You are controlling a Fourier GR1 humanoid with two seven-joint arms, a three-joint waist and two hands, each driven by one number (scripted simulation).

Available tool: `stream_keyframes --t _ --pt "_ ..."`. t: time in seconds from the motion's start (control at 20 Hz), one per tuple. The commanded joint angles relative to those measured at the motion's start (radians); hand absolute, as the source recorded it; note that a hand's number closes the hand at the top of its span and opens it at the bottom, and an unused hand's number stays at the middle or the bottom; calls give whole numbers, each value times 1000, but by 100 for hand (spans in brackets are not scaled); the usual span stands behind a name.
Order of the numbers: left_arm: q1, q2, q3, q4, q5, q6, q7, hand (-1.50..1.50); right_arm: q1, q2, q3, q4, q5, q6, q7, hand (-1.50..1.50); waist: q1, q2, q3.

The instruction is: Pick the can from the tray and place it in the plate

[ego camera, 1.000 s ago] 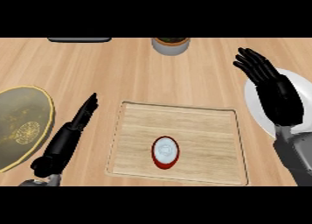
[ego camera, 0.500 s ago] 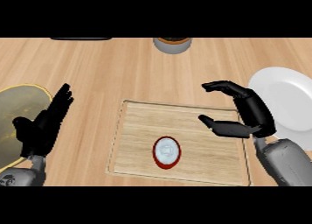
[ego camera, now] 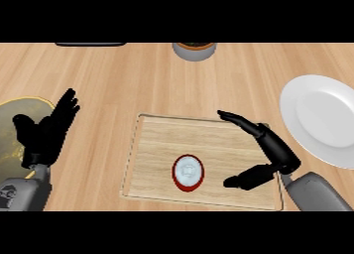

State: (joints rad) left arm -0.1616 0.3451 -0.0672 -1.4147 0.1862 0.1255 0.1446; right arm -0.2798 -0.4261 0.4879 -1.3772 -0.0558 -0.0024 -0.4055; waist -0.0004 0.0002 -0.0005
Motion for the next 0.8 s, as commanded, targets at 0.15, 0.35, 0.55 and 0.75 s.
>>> stream_keyframes --t 0.15,0.35,0.55,0.75 --pt "29 4 45 0 1 -47 -6 0 70 -72 9 -213 120 48 162 -150 -3 -3 0" --pt "-9 -27 32 19 -36 -28 15 0 -5 -31 18 -174 185 109 265 -150 1 -1 0" --pt "10 -20 25 -56 -31 -25 70 0 -11 -46 83 -184 241 161 364 -150 8 -2 1" --pt "6 -14 55 -11 -25 -57 45 0 -21 4 138 -236 374 141 470 -150 3 -2 0"
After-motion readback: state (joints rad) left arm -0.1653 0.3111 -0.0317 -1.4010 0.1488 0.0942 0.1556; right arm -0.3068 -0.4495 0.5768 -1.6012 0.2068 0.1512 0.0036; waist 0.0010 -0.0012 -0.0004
